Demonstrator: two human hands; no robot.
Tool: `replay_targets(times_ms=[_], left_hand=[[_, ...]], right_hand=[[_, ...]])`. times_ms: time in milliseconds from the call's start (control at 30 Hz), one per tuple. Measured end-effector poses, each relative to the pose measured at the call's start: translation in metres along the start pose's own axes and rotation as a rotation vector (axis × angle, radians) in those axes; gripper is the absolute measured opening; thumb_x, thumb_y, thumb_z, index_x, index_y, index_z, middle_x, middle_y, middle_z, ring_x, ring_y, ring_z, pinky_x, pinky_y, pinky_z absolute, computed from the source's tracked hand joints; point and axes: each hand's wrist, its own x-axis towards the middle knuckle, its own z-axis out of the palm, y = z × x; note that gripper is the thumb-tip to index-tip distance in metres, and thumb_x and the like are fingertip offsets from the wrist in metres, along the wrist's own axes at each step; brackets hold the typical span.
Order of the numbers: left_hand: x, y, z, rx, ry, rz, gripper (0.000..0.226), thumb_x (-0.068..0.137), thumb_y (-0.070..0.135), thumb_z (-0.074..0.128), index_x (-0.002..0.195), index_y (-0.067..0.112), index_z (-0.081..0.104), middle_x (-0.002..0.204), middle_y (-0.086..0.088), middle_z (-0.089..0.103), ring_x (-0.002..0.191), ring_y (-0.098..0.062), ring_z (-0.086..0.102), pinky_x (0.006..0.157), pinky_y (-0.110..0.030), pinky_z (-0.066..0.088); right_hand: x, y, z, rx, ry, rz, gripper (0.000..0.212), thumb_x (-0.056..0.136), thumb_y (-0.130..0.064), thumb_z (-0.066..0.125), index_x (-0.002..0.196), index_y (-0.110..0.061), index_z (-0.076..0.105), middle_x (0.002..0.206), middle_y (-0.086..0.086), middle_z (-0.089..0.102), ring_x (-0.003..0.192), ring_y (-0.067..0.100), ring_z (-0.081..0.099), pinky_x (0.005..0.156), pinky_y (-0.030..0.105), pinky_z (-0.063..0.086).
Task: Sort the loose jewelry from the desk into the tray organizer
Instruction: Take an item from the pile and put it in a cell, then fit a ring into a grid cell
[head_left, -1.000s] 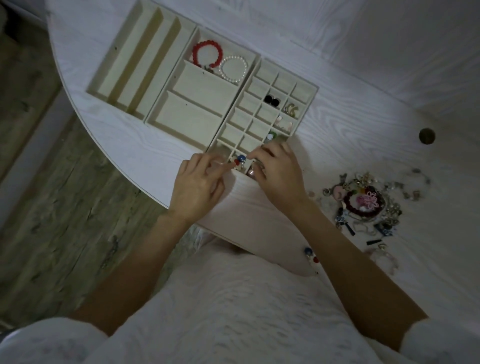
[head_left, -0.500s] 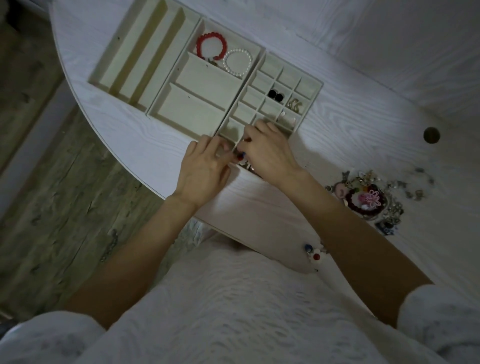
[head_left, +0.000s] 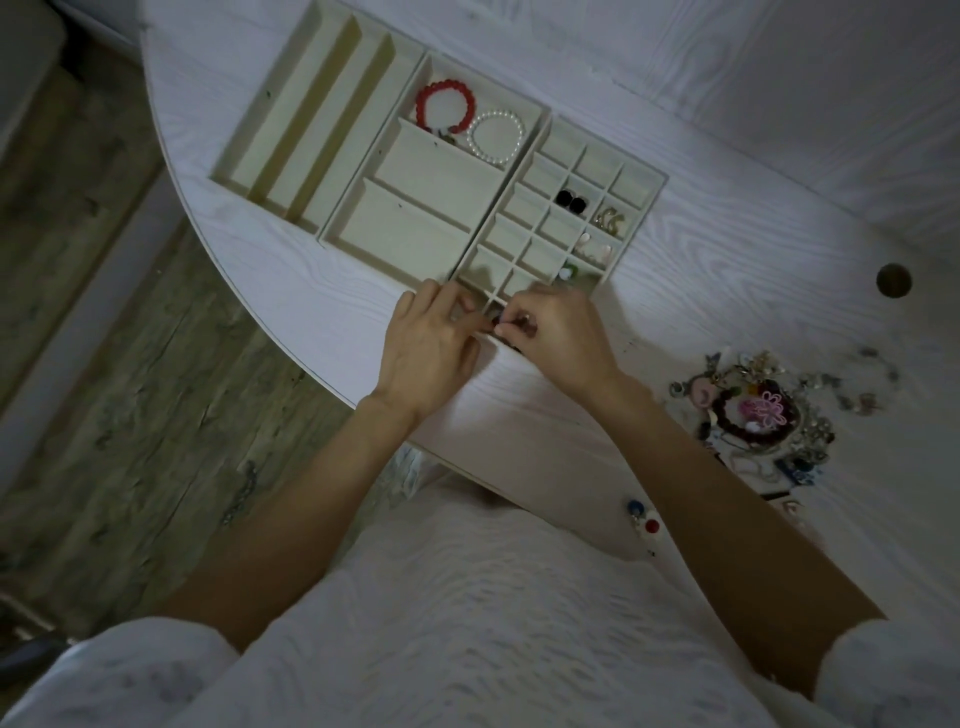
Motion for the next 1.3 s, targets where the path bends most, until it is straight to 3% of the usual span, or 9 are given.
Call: replay_targets(times_ms=[200,433,567,733,833,933,1000,1167,1300], left_hand=[[-0.004,0.001,0.004,0.008,-0.009,-0.012,0.041,0.074,0.013,0.051,0.109,0.024,0.070,0.100,-0.004,0.057,0.086,-0.023,0.045,0.069,-0.031,0.030],[-0.005,-0.003,0.003,0.011,-0.012,0.007,0.042,0.075,0.014,0.048,0.110,0.023,0.070,0.101,-0.006,0.058,0.090,-0.021,0.038,0.070,-0.026,0.021],[-0.007,0.000,0.004,0.005,-0.034,-0.006,0.048,0.075,0.019,0.038,0.112,0.024,0.068,0.103,-0.007,0.057,0.091,-0.021,0.037,0.072,-0.025,0.017],[-0.013,0.010,0.006,0.006,0.014,-0.026,0.040,0.075,0.011,0.059,0.112,0.022,0.067,0.106,-0.006,0.055,0.095,-0.024,0.042,0.073,-0.029,0.024],[-0.015,0.024,0.010,-0.023,0.028,-0.008,0.032,0.080,0.025,0.053,0.108,0.022,0.068,0.104,-0.006,0.058,0.097,-0.023,0.042,0.072,-0.030,0.024],[-0.014,0.038,0.013,-0.044,0.002,-0.030,0.030,0.082,0.036,0.055,0.106,0.025,0.069,0.103,-0.003,0.062,0.095,-0.023,0.048,0.071,-0.030,0.026],[-0.013,0.050,0.017,-0.056,0.011,-0.022,0.029,0.080,0.036,0.063,0.105,0.022,0.069,0.100,-0.003,0.065,0.091,-0.027,0.052,0.070,-0.030,0.026],[-0.011,0.065,0.022,-0.048,0.008,-0.022,0.029,0.078,0.025,0.063,0.105,0.018,0.070,0.096,-0.005,0.069,0.089,-0.033,0.057,0.070,-0.033,0.030],[-0.013,0.064,0.026,-0.026,0.026,-0.070,0.021,0.084,0.022,0.065,0.104,0.018,0.071,0.096,-0.005,0.069,0.092,-0.034,0.057,0.069,-0.036,0.035]], right_hand=[[0.001,-0.006,-0.001,-0.239,0.060,-0.084,0.017,0.075,-0.010,0.072,0.090,-0.011,0.063,0.093,0.010,0.061,0.089,0.025,0.056,0.064,0.029,0.043],[0.008,-0.008,-0.001,-0.306,0.069,-0.161,0.007,0.072,-0.007,0.076,0.076,-0.005,0.071,0.080,0.012,0.061,0.077,0.030,0.057,0.060,0.035,0.047],[0.002,-0.006,-0.005,-0.371,0.008,-0.163,0.017,0.086,-0.018,0.063,0.097,-0.008,0.072,0.094,0.011,0.060,0.092,0.028,0.053,0.073,0.037,0.045],[-0.031,0.001,-0.006,-0.160,-0.168,0.026,0.045,0.089,-0.038,0.056,0.131,-0.020,0.052,0.121,0.009,0.042,0.115,0.026,0.034,0.099,0.034,0.031],[-0.056,0.005,-0.013,-0.007,0.034,0.089,0.035,0.088,-0.031,0.055,0.118,-0.016,0.062,0.116,0.010,0.049,0.109,0.026,0.040,0.096,0.036,0.035],[-0.088,0.020,-0.036,0.075,0.323,0.157,0.022,0.089,-0.017,0.054,0.103,-0.013,0.069,0.105,0.008,0.056,0.099,0.021,0.045,0.088,0.026,0.034],[-0.120,0.039,-0.056,0.122,0.348,0.253,0.019,0.089,-0.010,0.056,0.103,-0.012,0.069,0.101,0.006,0.058,0.091,0.017,0.051,0.081,0.024,0.039],[-0.191,0.081,-0.080,0.042,0.028,0.324,0.009,0.083,-0.020,0.069,0.092,-0.018,0.066,0.081,-0.004,0.063,0.066,0.007,0.052,0.060,0.023,0.039],[-0.213,0.077,-0.063,-0.043,-0.231,0.271,0.035,0.076,-0.040,0.073,0.103,-0.028,0.055,0.096,-0.009,0.053,0.081,0.010,0.051,0.064,0.029,0.045]])
